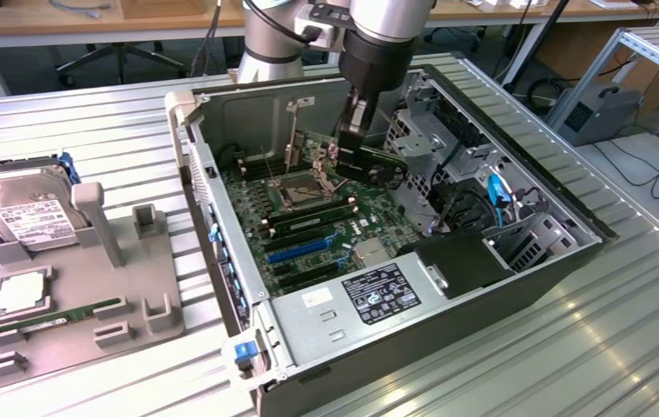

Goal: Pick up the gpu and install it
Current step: 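Insert the gpu into the slot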

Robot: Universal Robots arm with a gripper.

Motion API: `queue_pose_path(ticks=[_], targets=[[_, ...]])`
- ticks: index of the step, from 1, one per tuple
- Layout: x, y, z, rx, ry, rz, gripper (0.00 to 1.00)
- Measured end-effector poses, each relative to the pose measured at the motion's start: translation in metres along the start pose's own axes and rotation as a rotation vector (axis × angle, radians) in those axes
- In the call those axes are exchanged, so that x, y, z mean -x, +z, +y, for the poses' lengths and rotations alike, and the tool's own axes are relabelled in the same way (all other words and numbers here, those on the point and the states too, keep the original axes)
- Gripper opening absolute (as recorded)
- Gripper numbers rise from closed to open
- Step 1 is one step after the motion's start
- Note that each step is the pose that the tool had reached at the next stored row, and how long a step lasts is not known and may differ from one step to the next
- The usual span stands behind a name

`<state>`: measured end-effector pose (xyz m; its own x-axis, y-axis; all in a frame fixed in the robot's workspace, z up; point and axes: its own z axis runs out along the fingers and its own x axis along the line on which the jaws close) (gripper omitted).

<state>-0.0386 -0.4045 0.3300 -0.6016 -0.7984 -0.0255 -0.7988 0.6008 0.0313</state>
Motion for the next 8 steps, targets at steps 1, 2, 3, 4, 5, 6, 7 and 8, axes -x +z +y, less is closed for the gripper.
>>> queue_pose_path(ticks=[1,2,3,4,5,6,7,8], targets=[[0.0000,0.0000,0.0000,0.0000,-0.003,0.0001,0.27],[0.0000,0.0000,0.0000,0.0001,-0.006,0.0002,0.27],[0.0000,0.0000,0.0000,0.0002,-0.009,0.0003,0.27],[0.0000,0.0000,0.0000,0.0003,-0.013,0.0005,0.27],[0.0000,0.0000,0.0000,0.0004,-0.016,0.0006,0.27],[0.0000,0.0000,0.0000,0.0005,-0.019,0.0006,0.27],[0.0000,0.0000,0.0000,0.0005,-0.022,0.0008,0.27],[0.0000,-0.0001,0.0000,0.0006,-0.025,0.0010,0.27]])
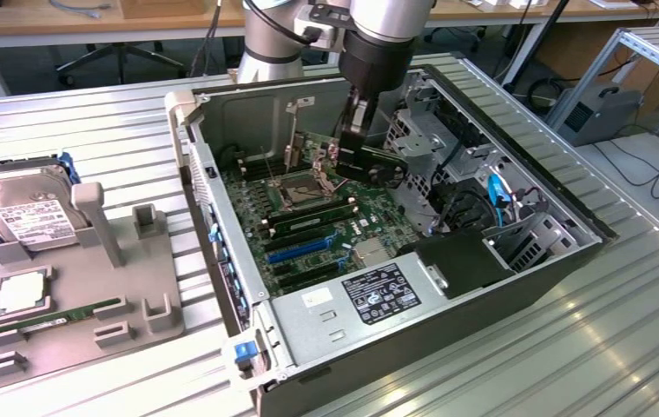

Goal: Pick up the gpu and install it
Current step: 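Insert the gpu into the slot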

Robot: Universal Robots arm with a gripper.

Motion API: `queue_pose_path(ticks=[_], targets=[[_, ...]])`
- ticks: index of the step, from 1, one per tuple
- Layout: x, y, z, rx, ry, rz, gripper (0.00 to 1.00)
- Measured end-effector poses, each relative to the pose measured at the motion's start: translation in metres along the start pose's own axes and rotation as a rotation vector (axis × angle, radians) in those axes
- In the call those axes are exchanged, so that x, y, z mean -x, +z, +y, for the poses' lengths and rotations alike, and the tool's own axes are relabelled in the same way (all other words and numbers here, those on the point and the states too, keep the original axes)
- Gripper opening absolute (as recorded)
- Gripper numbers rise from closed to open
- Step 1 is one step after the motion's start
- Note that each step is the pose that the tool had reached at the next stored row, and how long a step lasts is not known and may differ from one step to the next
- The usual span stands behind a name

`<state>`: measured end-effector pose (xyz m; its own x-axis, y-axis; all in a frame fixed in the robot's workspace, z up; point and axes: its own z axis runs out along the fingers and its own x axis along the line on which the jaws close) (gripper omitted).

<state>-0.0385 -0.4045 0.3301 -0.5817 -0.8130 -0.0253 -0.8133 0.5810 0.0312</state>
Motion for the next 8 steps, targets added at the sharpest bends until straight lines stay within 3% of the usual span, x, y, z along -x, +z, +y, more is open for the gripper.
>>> queue_pose_path(ticks=[8], targets=[[0.0000,0.0001,0.0000,0.0006,-0.023,0.0005,0.27]])
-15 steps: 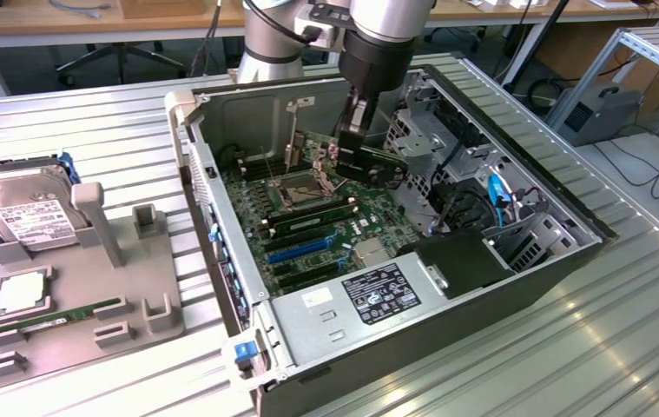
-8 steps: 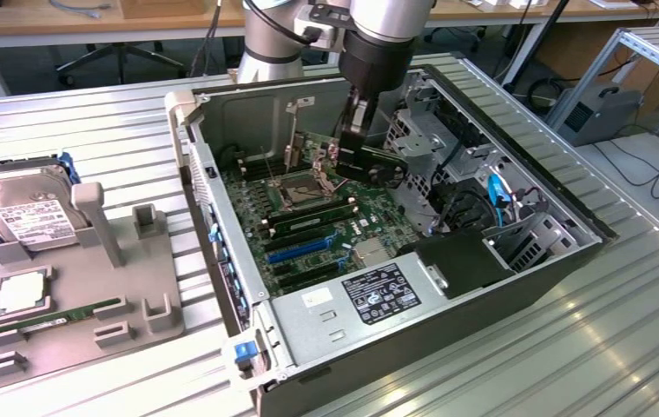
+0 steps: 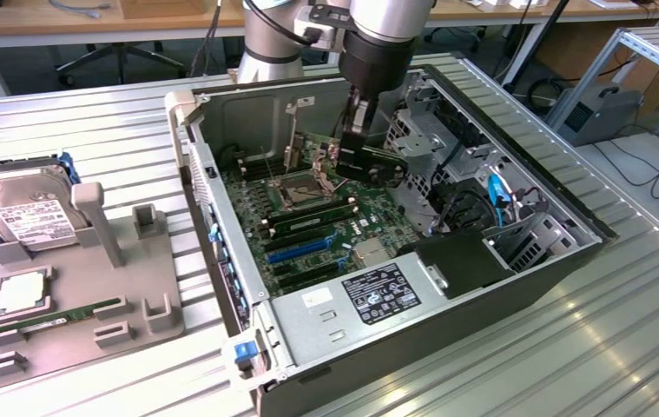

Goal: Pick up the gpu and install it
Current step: 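Insert the gpu into the slot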

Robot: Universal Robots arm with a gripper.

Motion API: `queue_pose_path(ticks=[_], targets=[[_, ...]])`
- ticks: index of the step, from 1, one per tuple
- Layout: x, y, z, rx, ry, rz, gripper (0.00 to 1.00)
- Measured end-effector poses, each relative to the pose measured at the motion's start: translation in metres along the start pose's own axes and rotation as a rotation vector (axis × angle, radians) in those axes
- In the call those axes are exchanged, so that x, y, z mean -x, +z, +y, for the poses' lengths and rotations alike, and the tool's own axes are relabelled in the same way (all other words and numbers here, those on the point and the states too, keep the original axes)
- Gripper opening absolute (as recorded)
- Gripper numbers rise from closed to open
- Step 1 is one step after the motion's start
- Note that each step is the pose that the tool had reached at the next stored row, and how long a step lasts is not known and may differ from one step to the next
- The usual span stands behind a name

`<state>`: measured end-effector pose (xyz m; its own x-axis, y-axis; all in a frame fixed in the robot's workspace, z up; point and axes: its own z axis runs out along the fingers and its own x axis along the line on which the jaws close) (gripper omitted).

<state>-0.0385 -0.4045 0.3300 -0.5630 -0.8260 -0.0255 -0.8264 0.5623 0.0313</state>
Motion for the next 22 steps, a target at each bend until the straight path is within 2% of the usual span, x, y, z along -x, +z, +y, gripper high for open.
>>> queue_pose_path(ticks=[22], targets=[[0.0000,0.0000,0.0000,0.0015,-0.059,0.0019,0.27]])
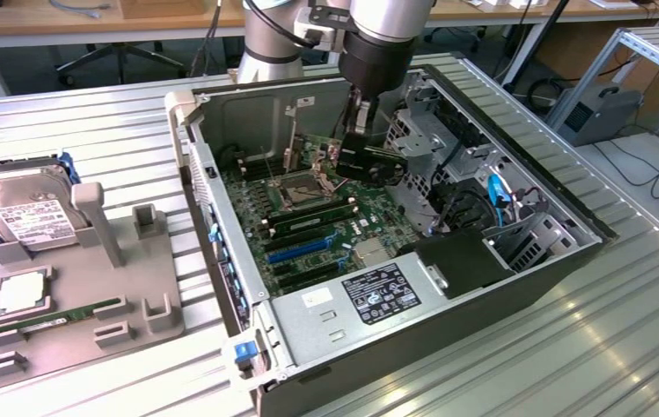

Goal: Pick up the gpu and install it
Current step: 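Insert the gpu into the slot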

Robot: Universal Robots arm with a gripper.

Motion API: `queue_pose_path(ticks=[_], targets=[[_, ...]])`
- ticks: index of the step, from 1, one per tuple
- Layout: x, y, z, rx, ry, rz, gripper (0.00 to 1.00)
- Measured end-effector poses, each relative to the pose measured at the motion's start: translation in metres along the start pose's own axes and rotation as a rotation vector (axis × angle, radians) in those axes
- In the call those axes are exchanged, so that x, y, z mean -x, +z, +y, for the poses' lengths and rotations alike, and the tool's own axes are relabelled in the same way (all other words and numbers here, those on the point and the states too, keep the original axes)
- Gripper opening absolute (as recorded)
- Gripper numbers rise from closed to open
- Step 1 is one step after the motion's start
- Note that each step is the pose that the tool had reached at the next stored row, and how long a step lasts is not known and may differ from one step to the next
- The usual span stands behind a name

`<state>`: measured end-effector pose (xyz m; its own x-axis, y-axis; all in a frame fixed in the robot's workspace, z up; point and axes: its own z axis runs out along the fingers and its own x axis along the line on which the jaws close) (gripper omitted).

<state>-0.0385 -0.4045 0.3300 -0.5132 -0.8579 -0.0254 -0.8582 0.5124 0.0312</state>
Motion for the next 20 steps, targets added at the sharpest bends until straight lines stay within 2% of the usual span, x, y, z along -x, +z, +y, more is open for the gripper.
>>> queue_pose_path(ticks=[20], targets=[[0.0000,0.0000,0.0000,0.0019,-0.075,0.0024,0.27]])
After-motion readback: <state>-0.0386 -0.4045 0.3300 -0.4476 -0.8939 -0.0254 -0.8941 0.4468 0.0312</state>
